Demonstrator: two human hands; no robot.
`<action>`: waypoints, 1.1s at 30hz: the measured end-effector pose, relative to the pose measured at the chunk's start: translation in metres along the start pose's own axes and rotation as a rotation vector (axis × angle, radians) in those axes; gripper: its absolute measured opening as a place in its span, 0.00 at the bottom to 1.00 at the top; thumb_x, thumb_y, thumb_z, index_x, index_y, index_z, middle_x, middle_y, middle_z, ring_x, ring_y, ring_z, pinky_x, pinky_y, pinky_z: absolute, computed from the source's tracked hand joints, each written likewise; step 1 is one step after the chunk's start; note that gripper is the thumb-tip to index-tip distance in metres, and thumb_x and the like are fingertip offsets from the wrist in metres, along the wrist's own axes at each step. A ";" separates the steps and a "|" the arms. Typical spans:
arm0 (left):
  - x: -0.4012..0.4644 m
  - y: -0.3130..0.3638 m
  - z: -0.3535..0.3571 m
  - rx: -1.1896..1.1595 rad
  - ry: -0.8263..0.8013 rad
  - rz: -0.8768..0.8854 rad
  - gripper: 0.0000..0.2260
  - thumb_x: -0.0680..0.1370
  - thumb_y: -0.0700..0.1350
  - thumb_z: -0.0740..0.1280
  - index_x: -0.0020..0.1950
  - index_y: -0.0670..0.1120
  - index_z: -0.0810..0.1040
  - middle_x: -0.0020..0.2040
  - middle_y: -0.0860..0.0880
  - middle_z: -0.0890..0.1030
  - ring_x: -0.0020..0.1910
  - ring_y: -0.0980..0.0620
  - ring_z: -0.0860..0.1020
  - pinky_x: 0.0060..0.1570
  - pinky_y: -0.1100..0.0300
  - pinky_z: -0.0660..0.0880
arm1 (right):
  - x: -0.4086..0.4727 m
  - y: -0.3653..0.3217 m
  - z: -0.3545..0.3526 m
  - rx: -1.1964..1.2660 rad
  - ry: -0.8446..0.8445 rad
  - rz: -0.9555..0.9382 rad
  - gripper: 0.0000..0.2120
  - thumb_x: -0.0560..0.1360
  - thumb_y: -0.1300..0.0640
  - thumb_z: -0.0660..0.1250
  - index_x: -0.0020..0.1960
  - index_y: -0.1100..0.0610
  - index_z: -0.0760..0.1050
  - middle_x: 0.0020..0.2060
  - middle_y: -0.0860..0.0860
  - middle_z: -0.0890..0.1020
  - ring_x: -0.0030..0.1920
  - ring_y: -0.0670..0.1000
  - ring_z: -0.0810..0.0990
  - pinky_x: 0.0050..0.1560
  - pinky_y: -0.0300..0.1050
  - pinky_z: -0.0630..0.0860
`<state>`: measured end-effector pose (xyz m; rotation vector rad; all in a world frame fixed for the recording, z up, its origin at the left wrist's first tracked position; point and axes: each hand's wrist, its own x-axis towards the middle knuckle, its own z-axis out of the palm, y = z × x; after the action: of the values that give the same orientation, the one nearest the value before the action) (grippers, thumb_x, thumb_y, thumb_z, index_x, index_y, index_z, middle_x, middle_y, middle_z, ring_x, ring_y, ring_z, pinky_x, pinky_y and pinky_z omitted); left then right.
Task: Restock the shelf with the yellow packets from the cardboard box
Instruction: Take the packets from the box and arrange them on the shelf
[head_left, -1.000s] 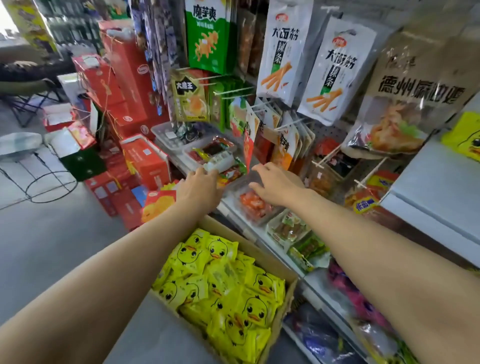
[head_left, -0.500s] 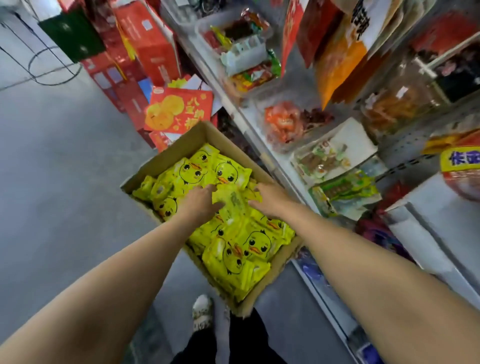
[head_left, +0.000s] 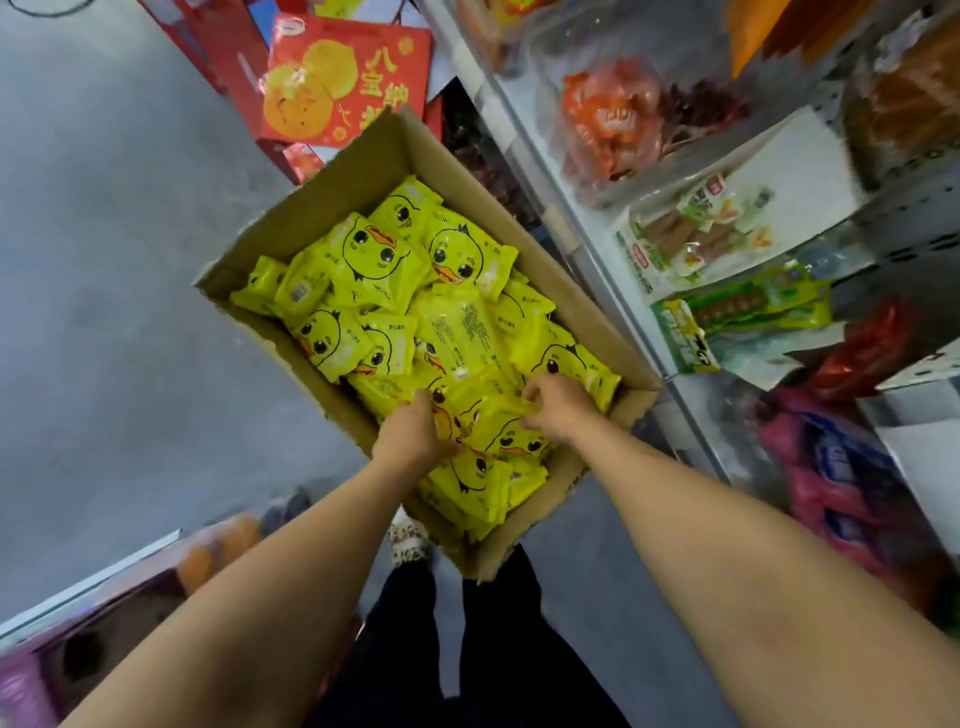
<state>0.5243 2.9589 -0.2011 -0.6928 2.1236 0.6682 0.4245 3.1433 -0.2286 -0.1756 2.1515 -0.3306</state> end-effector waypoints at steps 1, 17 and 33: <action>-0.001 0.001 0.002 0.003 -0.008 -0.007 0.37 0.68 0.53 0.78 0.69 0.44 0.63 0.58 0.41 0.77 0.57 0.40 0.76 0.52 0.47 0.75 | 0.000 0.002 -0.001 0.005 0.001 -0.011 0.16 0.67 0.52 0.80 0.52 0.51 0.80 0.56 0.55 0.80 0.56 0.56 0.79 0.50 0.42 0.72; -0.041 0.004 -0.068 -0.575 -0.263 -0.112 0.42 0.70 0.42 0.77 0.78 0.42 0.57 0.67 0.38 0.74 0.46 0.45 0.80 0.30 0.61 0.75 | -0.057 -0.014 -0.075 0.929 -0.034 0.041 0.22 0.74 0.64 0.73 0.65 0.53 0.71 0.54 0.52 0.80 0.52 0.53 0.81 0.44 0.49 0.80; -0.170 0.068 -0.160 -1.012 -0.387 0.342 0.21 0.74 0.56 0.73 0.60 0.44 0.78 0.57 0.48 0.82 0.50 0.49 0.83 0.52 0.49 0.81 | -0.254 -0.044 -0.185 1.700 0.526 -0.341 0.05 0.80 0.54 0.65 0.56 0.51 0.77 0.48 0.52 0.86 0.47 0.53 0.85 0.49 0.56 0.82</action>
<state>0.4884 2.9442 0.0388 -0.6208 1.4543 1.9449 0.4155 3.1956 0.0848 0.5779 1.5659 -2.3788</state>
